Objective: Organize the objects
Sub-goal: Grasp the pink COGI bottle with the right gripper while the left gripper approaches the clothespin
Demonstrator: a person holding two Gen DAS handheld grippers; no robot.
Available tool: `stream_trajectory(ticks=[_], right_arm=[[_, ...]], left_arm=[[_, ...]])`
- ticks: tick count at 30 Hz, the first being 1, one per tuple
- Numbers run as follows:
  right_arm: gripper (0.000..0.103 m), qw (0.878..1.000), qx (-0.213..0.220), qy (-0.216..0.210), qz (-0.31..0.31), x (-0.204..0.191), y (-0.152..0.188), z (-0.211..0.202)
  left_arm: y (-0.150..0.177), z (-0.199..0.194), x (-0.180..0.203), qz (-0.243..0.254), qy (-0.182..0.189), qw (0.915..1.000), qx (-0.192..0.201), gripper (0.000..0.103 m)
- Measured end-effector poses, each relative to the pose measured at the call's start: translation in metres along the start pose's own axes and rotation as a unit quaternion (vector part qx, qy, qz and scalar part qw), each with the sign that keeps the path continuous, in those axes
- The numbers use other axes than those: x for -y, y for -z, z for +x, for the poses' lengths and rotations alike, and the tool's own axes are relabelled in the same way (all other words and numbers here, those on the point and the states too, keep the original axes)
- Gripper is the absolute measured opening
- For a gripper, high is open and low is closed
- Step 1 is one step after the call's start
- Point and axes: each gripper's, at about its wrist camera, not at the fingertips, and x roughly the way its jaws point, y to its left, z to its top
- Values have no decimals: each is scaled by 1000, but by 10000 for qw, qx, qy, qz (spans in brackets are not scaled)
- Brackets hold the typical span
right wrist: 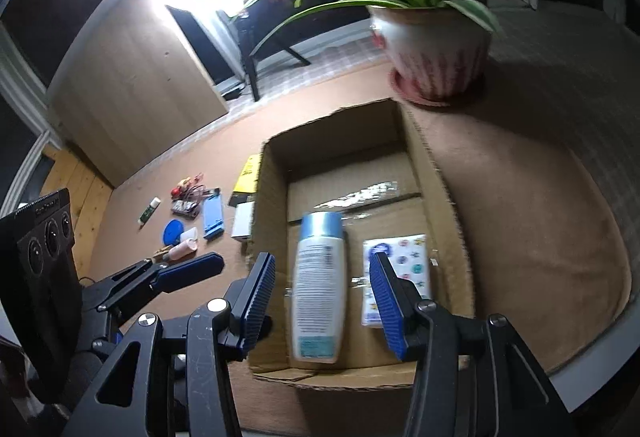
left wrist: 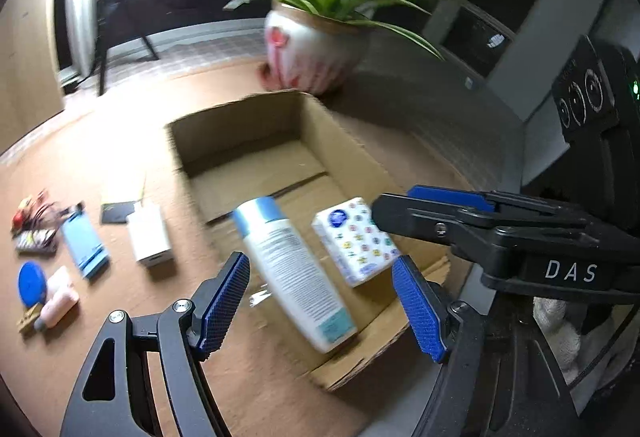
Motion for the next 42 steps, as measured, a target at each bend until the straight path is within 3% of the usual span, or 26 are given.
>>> stream_trajectory(ticks=[10,21,28,32,42], right_arm=[[46,9966,-276,-504,-599,-65,2,28],[45,9848,-718,-646,-1442,-160,3,98],[43,9797,-994,-555,-1651,-196,5,144],[34,9771,-1199,-455,-1698,-202,6,164],[34,9750,-1385,-452,-1679,-205,0,186]], left_arm=[[33,-56,-86,-807,-439,9956,154,77],[61,-89,-213,-1665,-1297,9775,36,77],[50,-73,-264,-1824,-1563,9706,-153,77],[39,-53,-276,-1649,-1711,9708,-331,77],[31,-15,-297,-1654,-1731,9690,-610,76]])
